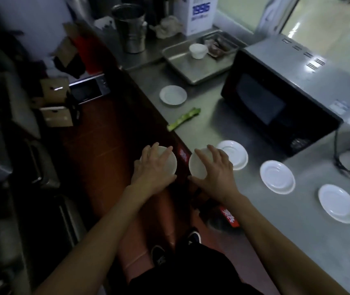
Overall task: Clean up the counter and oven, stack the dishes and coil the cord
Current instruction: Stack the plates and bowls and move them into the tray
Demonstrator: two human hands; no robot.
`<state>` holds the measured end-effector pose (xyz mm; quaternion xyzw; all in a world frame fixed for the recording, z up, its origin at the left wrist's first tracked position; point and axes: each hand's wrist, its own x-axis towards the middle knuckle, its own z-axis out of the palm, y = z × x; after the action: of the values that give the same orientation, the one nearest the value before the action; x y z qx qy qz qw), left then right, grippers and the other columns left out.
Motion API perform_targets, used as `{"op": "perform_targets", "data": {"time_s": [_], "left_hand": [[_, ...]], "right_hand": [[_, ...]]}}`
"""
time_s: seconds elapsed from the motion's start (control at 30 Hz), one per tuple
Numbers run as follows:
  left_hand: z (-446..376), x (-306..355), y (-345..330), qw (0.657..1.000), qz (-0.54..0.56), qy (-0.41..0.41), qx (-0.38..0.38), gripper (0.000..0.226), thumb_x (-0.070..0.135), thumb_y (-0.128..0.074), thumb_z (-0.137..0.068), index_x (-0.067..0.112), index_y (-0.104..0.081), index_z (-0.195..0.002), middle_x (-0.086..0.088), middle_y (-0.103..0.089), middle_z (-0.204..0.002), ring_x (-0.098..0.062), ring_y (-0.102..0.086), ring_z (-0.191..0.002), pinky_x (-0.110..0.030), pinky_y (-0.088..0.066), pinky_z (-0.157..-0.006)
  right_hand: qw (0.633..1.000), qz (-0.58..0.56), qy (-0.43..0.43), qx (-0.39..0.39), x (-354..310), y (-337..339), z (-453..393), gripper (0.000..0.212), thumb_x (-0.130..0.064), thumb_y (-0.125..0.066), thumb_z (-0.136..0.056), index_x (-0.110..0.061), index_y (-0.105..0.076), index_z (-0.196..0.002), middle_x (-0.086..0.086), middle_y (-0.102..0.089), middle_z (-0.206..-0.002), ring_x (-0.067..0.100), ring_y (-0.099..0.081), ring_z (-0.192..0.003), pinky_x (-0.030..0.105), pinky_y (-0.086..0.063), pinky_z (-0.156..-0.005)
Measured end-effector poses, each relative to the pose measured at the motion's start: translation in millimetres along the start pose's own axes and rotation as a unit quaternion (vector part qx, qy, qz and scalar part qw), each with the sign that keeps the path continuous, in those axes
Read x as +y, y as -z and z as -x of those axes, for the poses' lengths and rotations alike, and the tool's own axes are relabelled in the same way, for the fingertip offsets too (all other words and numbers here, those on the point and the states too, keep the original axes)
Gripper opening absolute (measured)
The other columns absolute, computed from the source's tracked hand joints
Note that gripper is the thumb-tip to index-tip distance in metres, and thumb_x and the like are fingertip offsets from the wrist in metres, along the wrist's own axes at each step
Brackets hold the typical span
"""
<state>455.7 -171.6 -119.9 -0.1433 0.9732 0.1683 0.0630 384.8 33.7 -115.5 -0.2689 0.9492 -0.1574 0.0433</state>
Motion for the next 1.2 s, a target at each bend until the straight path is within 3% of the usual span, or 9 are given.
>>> {"op": "perform_targets", "data": {"time_s": [0.27,0.57,0.7,0.83,1.2], "left_hand": [[-13,-74,20,0.996,-0.007,0.083,0.014,0.094,0.06,-0.067,-0.078,0.042,-0.013,-0.152,-0.002,-0.004,-0.162,-0.029,-0.003,-0.148,-0.058,-0.029,-0.109],[-90,-113,46,0.991,-0.032,0.133,-0.002,0.095,0.06,-0.068,-0.078,0.041,-0.012,-0.153,-0.002,-0.003,-0.162,-0.029,-0.003,-0.149,-0.057,-0.029,-0.11],[-128,-123,62,0.989,-0.04,0.145,-0.012,0.096,0.062,-0.067,-0.079,0.042,-0.009,-0.152,-0.001,0.0,-0.162,-0.028,0.0,-0.149,-0.058,-0.027,-0.111],[-160,-126,73,0.987,-0.037,0.153,-0.009,0.095,0.061,-0.068,-0.079,0.042,-0.01,-0.152,-0.001,-0.001,-0.162,-0.028,-0.001,-0.149,-0.058,-0.028,-0.11],[-233,-142,81,0.993,-0.021,0.114,-0.018,0.091,0.057,-0.067,-0.075,0.043,-0.018,-0.15,0.002,-0.011,-0.157,-0.025,-0.01,-0.146,-0.055,-0.033,-0.106]], "right_hand": [[0.996,0.0,0.088,-0.019,-58,-24,-78,0.088,-0.061,-0.072,-0.072,-0.038,-0.035,-0.149,0.006,-0.026,-0.157,0.035,-0.022,-0.141,0.055,-0.031,-0.11],[0.991,-0.017,0.123,-0.055,-69,-50,-187,0.087,-0.064,-0.067,-0.077,-0.04,-0.028,-0.151,0.004,-0.02,-0.157,0.033,-0.018,-0.141,0.054,-0.029,-0.113],[0.99,-0.031,0.126,-0.06,-73,-50,-235,0.087,-0.064,-0.067,-0.077,-0.04,-0.029,-0.15,0.004,-0.02,-0.159,0.033,-0.019,-0.142,0.053,-0.026,-0.112],[0.989,-0.036,0.131,-0.055,-73,-47,-272,0.088,-0.065,-0.068,-0.074,-0.041,-0.031,-0.149,0.005,-0.025,-0.157,0.033,-0.023,-0.141,0.054,-0.033,-0.109],[0.992,-0.036,0.1,-0.062,-64,-58,-334,0.081,-0.061,-0.069,-0.074,-0.037,-0.038,-0.146,0.007,-0.027,-0.156,0.033,-0.022,-0.138,0.055,-0.035,-0.105]]}}
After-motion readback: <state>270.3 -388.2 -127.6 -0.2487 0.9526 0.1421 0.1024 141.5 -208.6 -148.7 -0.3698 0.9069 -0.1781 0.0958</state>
